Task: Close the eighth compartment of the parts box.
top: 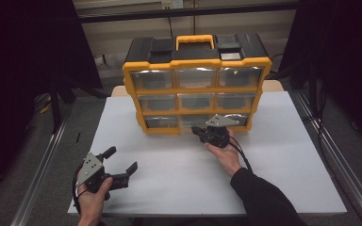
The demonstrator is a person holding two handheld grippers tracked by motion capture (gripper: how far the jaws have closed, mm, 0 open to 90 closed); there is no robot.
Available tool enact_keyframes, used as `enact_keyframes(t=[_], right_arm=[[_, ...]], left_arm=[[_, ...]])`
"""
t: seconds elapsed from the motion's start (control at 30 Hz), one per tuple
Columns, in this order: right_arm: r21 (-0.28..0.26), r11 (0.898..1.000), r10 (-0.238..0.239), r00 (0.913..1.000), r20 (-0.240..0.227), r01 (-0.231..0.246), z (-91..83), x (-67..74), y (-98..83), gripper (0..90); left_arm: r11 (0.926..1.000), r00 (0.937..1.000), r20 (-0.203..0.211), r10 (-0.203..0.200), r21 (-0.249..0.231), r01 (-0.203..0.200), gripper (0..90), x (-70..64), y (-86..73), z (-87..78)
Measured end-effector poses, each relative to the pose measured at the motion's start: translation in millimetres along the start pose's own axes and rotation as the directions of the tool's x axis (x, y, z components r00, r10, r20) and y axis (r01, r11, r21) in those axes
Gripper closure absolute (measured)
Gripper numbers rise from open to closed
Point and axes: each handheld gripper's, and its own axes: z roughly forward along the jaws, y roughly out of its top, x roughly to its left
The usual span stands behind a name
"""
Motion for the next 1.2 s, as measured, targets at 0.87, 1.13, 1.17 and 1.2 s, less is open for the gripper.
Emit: enact_keyframes(t=[0.87, 1.13, 1.17, 1.2], right_arm=[[0.001, 1.0, 0.011, 0.9996, 0.027, -0.011, 5.7, -5.1, -0.5, 90.0], [0.002, 1.0, 0.016, 0.9992, 0.038, -0.016, 7.6, -8.5, -2.6, 90.0], [0.001, 1.0, 0.018, 0.9991, 0.039, -0.018, 7.7, -8.7, -2.7, 90.0], [0.0, 1.0, 0.019, 0.999, 0.04, -0.019, 7.8, -8.9, -2.8, 90.0]], left_arm=[[1.0, 1.0, -0.002, -0.003, -0.002, 0.003, 2.9, 0.2, 0.0, -0.3], [0.9999, 0.9999, 0.005, -0.009, -0.005, 0.009, 3.0, 0.1, -0.1, -0.3], [1.0, 1.0, 0.004, -0.009, -0.005, 0.009, 2.9, 0.0, -0.1, -0.3], [0.9999, 0.9999, 0.004, -0.009, -0.005, 0.009, 3.0, 0.0, -0.1, -0.3]])
